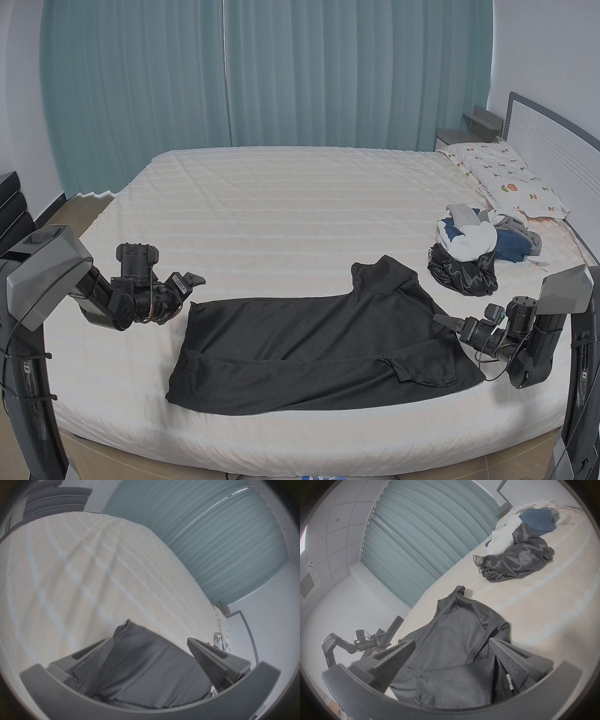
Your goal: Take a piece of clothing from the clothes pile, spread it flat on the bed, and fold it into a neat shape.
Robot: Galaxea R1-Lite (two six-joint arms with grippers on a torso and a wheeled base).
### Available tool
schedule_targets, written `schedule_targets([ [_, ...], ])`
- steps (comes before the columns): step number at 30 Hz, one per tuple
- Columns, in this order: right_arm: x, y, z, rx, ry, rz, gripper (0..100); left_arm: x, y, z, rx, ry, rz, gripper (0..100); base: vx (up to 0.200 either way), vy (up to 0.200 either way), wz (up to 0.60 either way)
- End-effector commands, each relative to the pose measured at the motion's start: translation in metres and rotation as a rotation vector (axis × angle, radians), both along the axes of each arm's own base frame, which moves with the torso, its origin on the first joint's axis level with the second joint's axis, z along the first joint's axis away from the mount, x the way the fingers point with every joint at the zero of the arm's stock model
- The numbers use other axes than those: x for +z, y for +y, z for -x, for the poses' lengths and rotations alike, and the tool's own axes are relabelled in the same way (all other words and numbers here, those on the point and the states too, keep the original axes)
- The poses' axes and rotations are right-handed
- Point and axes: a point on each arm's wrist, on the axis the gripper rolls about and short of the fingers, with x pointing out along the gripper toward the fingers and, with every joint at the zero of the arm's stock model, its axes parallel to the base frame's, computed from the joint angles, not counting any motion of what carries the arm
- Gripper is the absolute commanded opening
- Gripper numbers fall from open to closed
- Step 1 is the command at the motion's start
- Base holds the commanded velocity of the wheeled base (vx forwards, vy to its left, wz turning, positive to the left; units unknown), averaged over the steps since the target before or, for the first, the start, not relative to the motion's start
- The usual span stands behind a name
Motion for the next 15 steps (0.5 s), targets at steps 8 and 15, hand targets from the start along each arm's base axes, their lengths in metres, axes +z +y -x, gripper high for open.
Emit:
schedule_targets([
  [8, 0.000, 0.004, 0.000, 0.014, -0.007, 0.006, 100, -0.038, -0.005, -0.047, -0.061, -0.055, -0.104, 100, 0.000, 0.000, 0.00],
  [15, 0.000, 0.005, 0.000, 0.015, -0.009, 0.006, 100, -0.051, -0.012, -0.055, -0.005, -0.096, -0.197, 100, 0.000, 0.000, 0.00],
])
